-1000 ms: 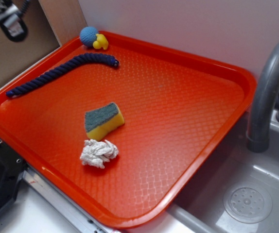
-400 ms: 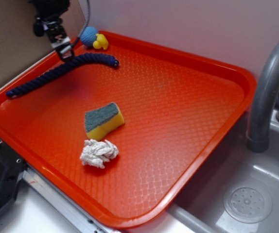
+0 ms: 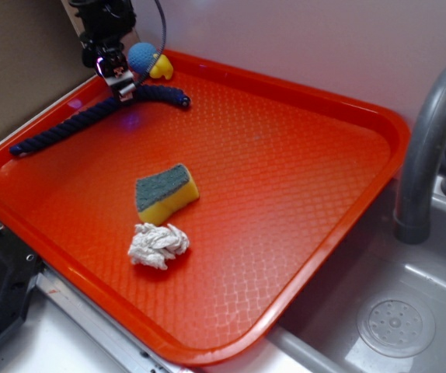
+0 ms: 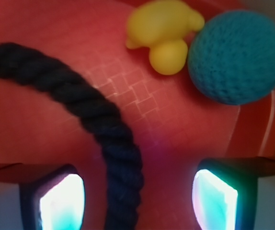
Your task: Grab the blue rope.
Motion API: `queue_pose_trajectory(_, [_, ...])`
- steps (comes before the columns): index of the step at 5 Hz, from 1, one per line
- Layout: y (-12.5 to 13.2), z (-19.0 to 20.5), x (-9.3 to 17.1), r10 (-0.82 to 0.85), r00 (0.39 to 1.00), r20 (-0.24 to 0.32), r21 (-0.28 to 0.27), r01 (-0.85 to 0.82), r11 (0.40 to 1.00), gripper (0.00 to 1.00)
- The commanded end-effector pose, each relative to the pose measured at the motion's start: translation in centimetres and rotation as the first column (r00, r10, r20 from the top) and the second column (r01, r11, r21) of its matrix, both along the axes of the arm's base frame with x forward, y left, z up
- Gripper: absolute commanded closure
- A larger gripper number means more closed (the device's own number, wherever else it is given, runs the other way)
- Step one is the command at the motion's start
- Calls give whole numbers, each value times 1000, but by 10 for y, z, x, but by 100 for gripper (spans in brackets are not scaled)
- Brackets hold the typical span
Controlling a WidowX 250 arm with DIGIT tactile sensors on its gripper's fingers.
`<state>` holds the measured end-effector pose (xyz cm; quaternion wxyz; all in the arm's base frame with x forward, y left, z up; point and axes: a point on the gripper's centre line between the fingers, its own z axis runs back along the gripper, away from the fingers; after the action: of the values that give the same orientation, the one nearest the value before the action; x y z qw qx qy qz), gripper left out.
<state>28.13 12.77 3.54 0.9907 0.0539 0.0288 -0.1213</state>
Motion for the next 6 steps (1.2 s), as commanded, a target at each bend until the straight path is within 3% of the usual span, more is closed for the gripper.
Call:
queue_pose_trajectory(1, [1,-13,6,-39,999,-6,-6,39,999,0])
queue_pose_trajectory(2, [-4,-17,4,-72,997,-14,-16,72,997,0])
queue_pose_trajectory(3, [-5,-20,3,-88,996,-16,-11,88,996,69])
queue_pose_trajectory(4, [-6,-22,1,-106,994,-17,-27,106,994,100])
queue_pose_trajectory(6, [-5,-23,-1,-105,994,-16,-22,104,994,100])
